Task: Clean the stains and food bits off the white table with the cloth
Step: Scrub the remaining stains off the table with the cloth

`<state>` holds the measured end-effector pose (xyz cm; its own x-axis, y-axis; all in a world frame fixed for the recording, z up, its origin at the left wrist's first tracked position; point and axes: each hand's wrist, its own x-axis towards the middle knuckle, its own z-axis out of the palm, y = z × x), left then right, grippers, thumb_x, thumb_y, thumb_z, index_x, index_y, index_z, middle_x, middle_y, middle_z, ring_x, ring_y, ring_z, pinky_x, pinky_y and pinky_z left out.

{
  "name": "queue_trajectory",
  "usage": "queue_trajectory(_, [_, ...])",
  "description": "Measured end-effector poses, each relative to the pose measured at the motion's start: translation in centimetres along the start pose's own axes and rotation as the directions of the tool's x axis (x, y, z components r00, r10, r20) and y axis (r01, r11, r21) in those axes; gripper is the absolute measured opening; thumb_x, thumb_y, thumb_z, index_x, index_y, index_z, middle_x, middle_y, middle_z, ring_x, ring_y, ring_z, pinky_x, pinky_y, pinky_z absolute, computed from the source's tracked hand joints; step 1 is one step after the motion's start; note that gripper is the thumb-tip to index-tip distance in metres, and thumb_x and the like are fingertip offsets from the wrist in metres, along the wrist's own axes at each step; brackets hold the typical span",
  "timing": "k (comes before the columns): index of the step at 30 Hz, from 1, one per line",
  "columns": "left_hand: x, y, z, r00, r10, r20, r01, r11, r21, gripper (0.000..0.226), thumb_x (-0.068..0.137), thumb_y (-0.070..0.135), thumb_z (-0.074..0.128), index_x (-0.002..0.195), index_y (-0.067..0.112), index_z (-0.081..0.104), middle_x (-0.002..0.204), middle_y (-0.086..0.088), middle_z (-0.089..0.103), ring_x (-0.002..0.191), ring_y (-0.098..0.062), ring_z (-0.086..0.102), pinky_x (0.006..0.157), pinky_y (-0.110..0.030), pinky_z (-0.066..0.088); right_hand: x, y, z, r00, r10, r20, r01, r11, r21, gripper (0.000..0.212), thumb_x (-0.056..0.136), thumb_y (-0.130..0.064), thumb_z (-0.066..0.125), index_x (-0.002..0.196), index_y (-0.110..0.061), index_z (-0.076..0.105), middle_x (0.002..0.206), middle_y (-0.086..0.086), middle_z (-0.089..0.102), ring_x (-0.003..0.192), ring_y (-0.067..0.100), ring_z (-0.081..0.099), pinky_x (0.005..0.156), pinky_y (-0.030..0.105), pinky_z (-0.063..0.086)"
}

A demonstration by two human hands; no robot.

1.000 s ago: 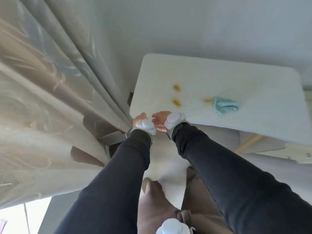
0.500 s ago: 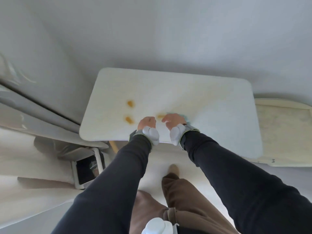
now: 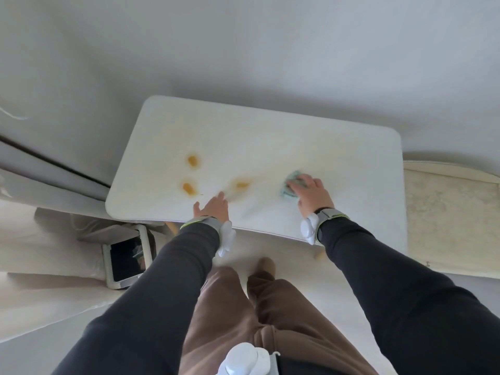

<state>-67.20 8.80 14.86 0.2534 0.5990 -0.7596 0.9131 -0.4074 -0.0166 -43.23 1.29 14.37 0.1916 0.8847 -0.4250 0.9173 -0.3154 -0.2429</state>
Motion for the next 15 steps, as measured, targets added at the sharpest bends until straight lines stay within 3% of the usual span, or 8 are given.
queue_trajectory(1, [0.0,0.0,-0.2,1.0,0.0,0.008,0.0,1.0,-0.002,0.065,0.091,0.029,0.046,0.15,0.02,0.018,0.16,0.009,-0.001,0.145,-0.009,0.015,0.116,-0.047,0.012,-0.2,0.9,0.0,0.988,0.145,-0.045,-0.142,0.988,0.068,0.065,0.078,0.002,0.046,0.135,-0.027,0.042,0.149,0.004,0.025,0.127,0.033,0.031,0.093,0.039,0.045])
queue_trajectory(3, [0.1,-0.1,-0.6,1.0,0.0,0.025,0.0,1.0,-0.005,0.068,0.09,0.029,0.047,0.15,0.021,0.016,0.159,0.01,0.002,0.145,-0.009,0.018,0.116,-0.047,0.012,-0.2,1.7,0.0,0.897,0.438,-0.064,-0.418,0.885,0.203,0.061,0.082,-0.003,0.051,0.138,-0.023,0.037,0.149,0.01,0.021,0.126,0.037,0.031,0.094,0.04,0.043])
queue_trajectory(5, [0.1,-0.2,-0.6,0.999,0.001,0.042,0.0,1.0,-0.004,0.069,0.09,0.031,0.048,0.15,0.02,0.016,0.16,0.01,-0.001,0.145,-0.009,0.016,0.116,-0.047,0.013,0.4,0.6,0.4,0.82,0.569,-0.059,-0.546,0.809,0.216,0.056,0.091,-0.017,0.05,0.143,-0.02,0.03,0.151,0.013,0.02,0.127,0.037,0.031,0.096,0.04,0.041])
queue_trajectory(6, [0.0,-0.1,-0.6,0.999,0.002,0.047,-0.002,1.0,0.003,0.07,0.09,0.033,0.049,0.15,0.02,0.016,0.16,0.01,-0.004,0.146,-0.009,0.014,0.116,-0.046,0.014,0.8,-0.6,0.6,0.818,0.571,-0.071,-0.549,0.812,0.197,0.054,0.094,-0.024,0.046,0.145,-0.02,0.028,0.151,0.013,0.021,0.127,0.037,0.031,0.095,0.04,0.042])
queue_trajectory(8, [-0.2,0.0,-0.6,0.999,0.005,0.045,-0.006,1.0,0.026,0.071,0.091,0.035,0.049,0.151,0.018,0.014,0.16,0.008,-0.007,0.147,-0.009,0.011,0.116,-0.046,0.015,1.3,-3.3,1.3,0.872,0.48,-0.094,-0.463,0.872,0.158,0.05,0.097,-0.029,0.041,0.145,-0.024,0.028,0.152,0.009,0.023,0.128,0.036,0.032,0.094,0.04,0.042])
queue_trajectory(11, [-0.3,0.1,-0.9,0.999,0.011,0.052,-0.013,0.999,0.038,0.071,0.092,0.036,0.048,0.151,0.018,0.013,0.16,0.008,-0.008,0.147,-0.009,0.01,0.116,-0.044,0.016,1.2,-7.4,2.8,0.986,0.164,-0.033,-0.162,0.986,0.046,0.053,0.091,-0.023,0.045,0.142,-0.033,0.031,0.159,-0.003,0.01,0.141,0.032,0.019,0.109,0.046,0.027])
queue_trajectory(13, [-0.3,0.1,-1.0,0.998,0.006,0.059,-0.008,0.999,0.038,0.071,0.092,0.036,0.048,0.151,0.019,0.013,0.16,0.008,-0.008,0.147,-0.01,0.01,0.116,-0.044,0.017,0.4,-9.2,3.7,0.994,-0.094,0.063,0.098,0.993,-0.065,0.056,0.088,-0.021,0.049,0.139,-0.039,0.034,0.16,-0.011,0.002,0.147,0.028,0.005,0.117,0.048,0.011])
queue_trajectory(15, [-0.1,0.1,-0.9,0.999,-0.002,0.043,0.001,1.0,0.017,0.071,0.092,0.035,0.048,0.152,0.019,0.013,0.16,0.007,-0.006,0.147,-0.012,0.012,0.116,-0.045,0.018,0.1,-9.0,4.2,0.945,-0.304,0.123,0.318,0.941,-0.116,0.054,0.089,-0.016,0.049,0.136,-0.041,0.041,0.16,-0.015,0.004,0.148,0.023,0.003,0.118,0.045,0.005])
